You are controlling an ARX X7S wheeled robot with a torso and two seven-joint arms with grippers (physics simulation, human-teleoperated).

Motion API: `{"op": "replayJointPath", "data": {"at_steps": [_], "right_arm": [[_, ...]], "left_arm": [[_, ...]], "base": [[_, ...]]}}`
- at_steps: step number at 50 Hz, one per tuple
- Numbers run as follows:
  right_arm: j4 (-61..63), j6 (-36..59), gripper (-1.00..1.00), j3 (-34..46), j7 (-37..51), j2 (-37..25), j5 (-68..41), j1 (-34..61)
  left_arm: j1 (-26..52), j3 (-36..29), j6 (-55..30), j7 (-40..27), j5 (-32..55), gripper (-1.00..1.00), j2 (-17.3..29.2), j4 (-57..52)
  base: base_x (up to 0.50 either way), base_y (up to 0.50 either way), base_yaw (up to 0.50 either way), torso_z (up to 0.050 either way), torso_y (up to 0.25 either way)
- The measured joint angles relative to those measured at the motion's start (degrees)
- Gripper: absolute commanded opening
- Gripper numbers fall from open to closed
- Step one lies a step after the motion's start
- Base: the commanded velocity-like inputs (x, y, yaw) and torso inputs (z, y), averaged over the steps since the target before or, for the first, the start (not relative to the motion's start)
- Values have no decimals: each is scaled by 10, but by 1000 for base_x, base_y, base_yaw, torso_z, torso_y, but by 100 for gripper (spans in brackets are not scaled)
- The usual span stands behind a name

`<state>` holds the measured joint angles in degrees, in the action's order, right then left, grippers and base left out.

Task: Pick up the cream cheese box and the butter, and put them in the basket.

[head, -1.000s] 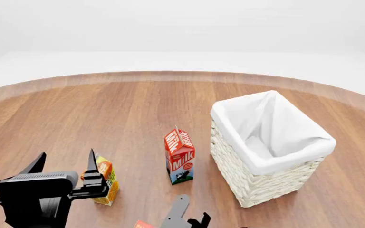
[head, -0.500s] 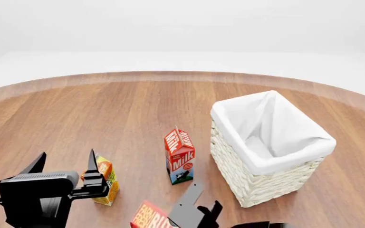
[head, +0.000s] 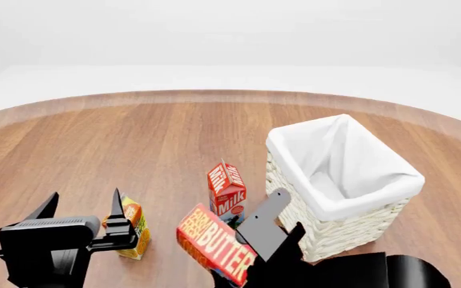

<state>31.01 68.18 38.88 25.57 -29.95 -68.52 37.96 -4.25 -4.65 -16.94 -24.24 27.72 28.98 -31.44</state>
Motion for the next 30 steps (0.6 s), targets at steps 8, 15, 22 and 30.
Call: {"op": "replayJointPath", "data": {"at_steps": [8,15,22,30], "right_arm": [[11,20,-100,-39,46,-2,-61,30],[8,30,-100,-64,76,-4,-101,57],[-6,33,-100,-85,94,-7,-128,84],[-30,32,-100,-106,104,-14,-145,115]], "left_arm": [[0,-1,0,-1,0,100,1,0],[0,-1,1,-1,0,100,1,0],[-1,-2,2,-1,0,100,2,0],[-1,-2,2,-2,1,100,2,0]], "base": [[0,0,0,0,0],[0,0,0,0,1],[0,0,0,1,1],[0,0,0,0,0]]}}
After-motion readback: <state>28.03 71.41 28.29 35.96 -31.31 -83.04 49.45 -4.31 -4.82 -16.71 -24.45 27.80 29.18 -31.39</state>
